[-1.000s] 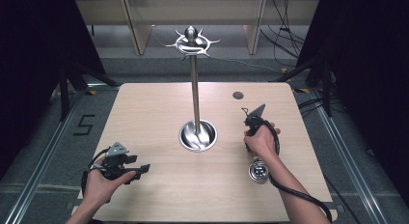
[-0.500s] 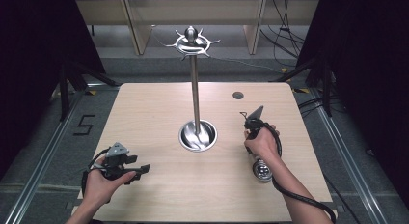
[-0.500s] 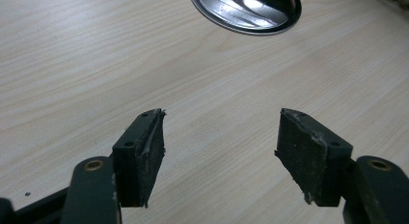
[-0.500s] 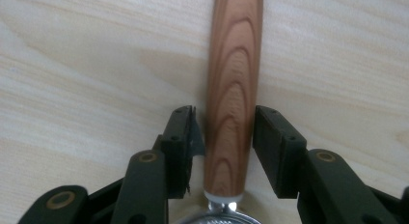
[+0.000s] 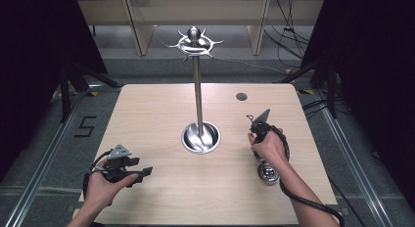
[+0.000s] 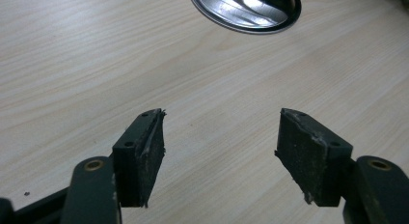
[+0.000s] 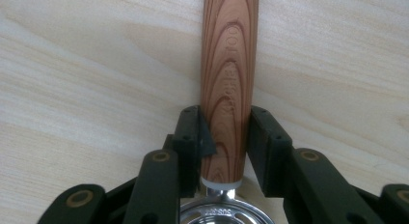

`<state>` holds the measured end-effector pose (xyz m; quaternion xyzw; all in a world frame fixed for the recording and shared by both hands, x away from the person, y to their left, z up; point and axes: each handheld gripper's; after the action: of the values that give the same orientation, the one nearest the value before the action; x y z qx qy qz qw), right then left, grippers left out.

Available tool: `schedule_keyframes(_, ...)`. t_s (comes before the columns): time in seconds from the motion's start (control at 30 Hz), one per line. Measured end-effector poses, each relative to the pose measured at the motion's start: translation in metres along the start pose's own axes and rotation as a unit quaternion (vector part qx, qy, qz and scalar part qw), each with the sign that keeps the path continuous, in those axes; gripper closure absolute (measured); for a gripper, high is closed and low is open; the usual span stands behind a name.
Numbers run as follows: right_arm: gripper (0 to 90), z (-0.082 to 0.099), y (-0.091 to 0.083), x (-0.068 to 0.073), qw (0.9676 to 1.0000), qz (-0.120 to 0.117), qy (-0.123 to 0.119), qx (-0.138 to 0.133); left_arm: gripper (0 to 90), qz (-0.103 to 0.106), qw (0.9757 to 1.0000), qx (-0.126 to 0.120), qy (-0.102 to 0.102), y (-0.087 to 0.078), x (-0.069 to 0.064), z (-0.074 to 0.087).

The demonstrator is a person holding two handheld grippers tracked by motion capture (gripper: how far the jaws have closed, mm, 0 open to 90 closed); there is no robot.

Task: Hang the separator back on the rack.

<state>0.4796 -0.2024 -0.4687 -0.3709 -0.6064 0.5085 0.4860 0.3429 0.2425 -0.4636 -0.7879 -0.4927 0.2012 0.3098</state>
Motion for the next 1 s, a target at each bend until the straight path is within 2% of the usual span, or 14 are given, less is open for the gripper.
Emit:
schedule_keyframes(0.1, 68.4, 0.0, 0.0, 0.0, 1.0, -0.002, 0.006, -0.003, 33.1, -0.002, 1.0, -0.001, 0.0, 0.0, 0.0, 0.0)
schedule_keyframes(0.17, 68.7, 0.001, 0.002, -0.001, 0.9998, 0.003, -0.004, -0.017, 33.1, -0.001, 1.0, 0.002, 0.007, 0.0, 0.001, 0.0)
schedule_keyframes(0.2, 68.7, 0.001, 0.002, 0.0, 0.9999, 0.003, 0.002, -0.017, 33.1, -0.001, 1.0, -0.002, -0.001, 0.0, -0.001, 0.0)
schedule_keyframes(0.27, 68.9, 0.002, 0.002, 0.0, 0.9998, -0.002, 0.006, -0.018, 33.1, -0.003, 1.0, 0.001, 0.002, 0.0, 0.0, 0.0)
schedule_keyframes(0.33, 69.0, 0.002, 0.002, -0.001, 0.9997, -0.008, 0.005, -0.02, 33.1, -0.002, 0.9998, 0.009, 0.019, -0.001, 0.002, 0.0)
schedule_keyframes(0.37, 69.0, 0.003, 0.002, -0.003, 0.9996, -0.009, -0.014, -0.021, 33.1, -0.002, 0.9998, 0.009, 0.018, -0.001, 0.002, 0.0)
schedule_keyframes(0.4, 69.0, 0.004, 0.002, -0.003, 0.9995, -0.011, -0.016, -0.023, 33.1, -0.001, 1.0, -0.002, -0.001, 0.0, 0.0, 0.0)
schedule_keyframes(0.47, 69.1, 0.006, 0.0, -0.003, 0.9993, -0.02, -0.013, -0.03, 33.1, -0.002, 0.9999, 0.004, 0.01, -0.001, 0.001, 0.0)
schedule_keyframes(0.53, 69.1, 0.008, -0.003, -0.004, 0.999, -0.024, -0.024, -0.03, 33.1, -0.004, 1.0, 0.0, 0.0, 0.0, -0.001, 0.0)
schedule_keyframes(0.63, 69.1, 0.01, -0.004, -0.003, 0.9981, -0.026, -0.034, -0.045, 33.1, -0.007, 1.0, 0.003, 0.005, 0.0, 0.0, 0.0)
schedule_keyframes(0.73, 69.1, 0.016, -0.012, -0.003, 0.9953, -0.037, -0.063, -0.063, 33.1, -0.002, 0.9999, 0.005, 0.013, -0.001, 0.002, 0.0)
schedule_keyframes(0.87, 69.1, 0.023, -0.02, -0.001, 0.9938, -0.036, -0.07, -0.078, 33.1, -0.004, 1.0, 0.0, 0.0, -0.001, 0.0, 0.0)
schedule_keyframes(0.93, 69.1, 0.033, -0.026, -0.004, 0.9882, -0.034, -0.094, -0.116, 33.1, -0.003, 0.9998, 0.009, 0.018, -0.002, 0.002, 0.0)
schedule_keyframes(1.0, 69.1, 0.036, -0.029, -0.004, 0.9867, -0.038, -0.096, -0.126, 33.1, -0.002, 0.9998, 0.008, 0.017, -0.001, 0.002, 0.0)
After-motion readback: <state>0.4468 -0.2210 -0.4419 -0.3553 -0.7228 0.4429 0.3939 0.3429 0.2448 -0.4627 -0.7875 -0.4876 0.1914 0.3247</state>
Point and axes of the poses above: each handheld gripper's, and its own axes: y roughly forward along the jaws, z roughly out of its underside, x roughly to its left, and after that the axes turned 12 degrees about -z, right-handed
